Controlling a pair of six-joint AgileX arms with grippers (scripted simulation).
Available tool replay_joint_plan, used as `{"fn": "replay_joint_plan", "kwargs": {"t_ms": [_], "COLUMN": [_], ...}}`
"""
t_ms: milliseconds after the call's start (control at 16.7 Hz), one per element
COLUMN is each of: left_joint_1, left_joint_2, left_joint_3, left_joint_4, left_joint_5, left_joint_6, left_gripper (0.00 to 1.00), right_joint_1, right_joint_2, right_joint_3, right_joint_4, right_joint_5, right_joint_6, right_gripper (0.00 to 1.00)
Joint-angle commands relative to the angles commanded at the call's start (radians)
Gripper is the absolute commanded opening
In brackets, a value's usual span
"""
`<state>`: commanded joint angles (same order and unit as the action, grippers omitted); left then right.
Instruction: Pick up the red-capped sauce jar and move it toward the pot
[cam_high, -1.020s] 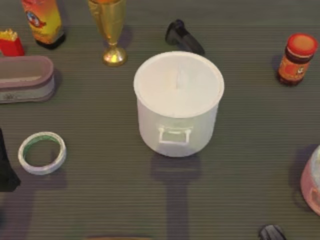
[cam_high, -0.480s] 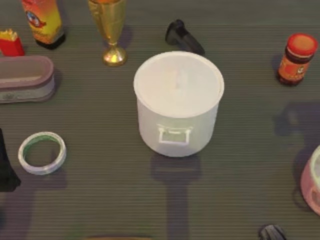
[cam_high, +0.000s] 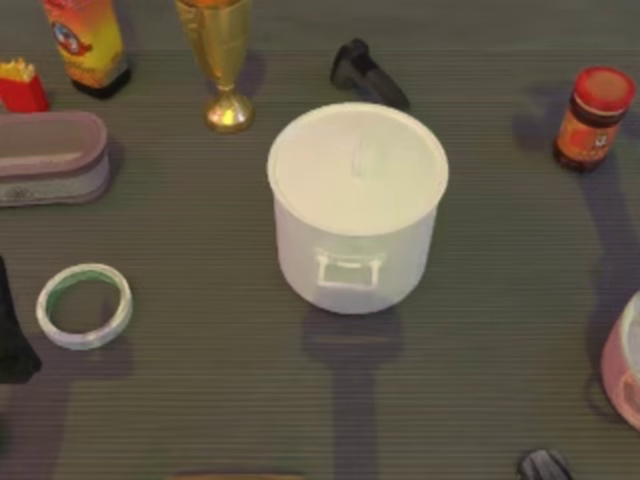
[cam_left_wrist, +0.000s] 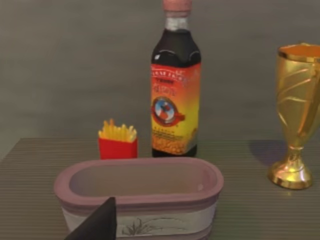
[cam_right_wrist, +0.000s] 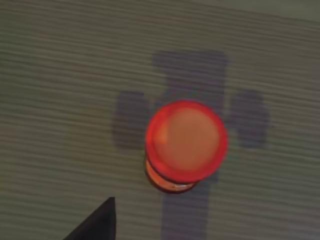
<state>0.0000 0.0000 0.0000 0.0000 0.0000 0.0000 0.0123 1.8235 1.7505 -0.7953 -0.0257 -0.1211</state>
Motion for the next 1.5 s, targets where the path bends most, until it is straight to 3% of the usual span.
{"fn": "replay_joint_plan", "kwargs": {"t_ms": [240,540,1020,1500], "left_joint_1": [0.0,0.0,0.0,0.0], "left_joint_2": [0.0,0.0,0.0,0.0], "left_joint_3": [0.0,0.0,0.0,0.0], "left_joint_4": [0.0,0.0,0.0,0.0], "left_joint_5": [0.0,0.0,0.0,0.0], "left_joint_6": [0.0,0.0,0.0,0.0], "left_gripper": [1.0,1.0,1.0,1.0], "right_joint_1": [0.006,0.01,0.006,0.015], "right_joint_2": [0.355,0.625,0.668,0.756], "right_joint_3": [0.322,0.55,0.584,0.568], "right_joint_4": [-0.158,-0.302,-0.321,-0.216], "right_joint_5": [-0.008,-0.015,-0.015,-0.013], "right_joint_6": [-0.024,-0.043,-0.045,-0.04], "right_gripper": [1.0,1.0,1.0,1.0]}}
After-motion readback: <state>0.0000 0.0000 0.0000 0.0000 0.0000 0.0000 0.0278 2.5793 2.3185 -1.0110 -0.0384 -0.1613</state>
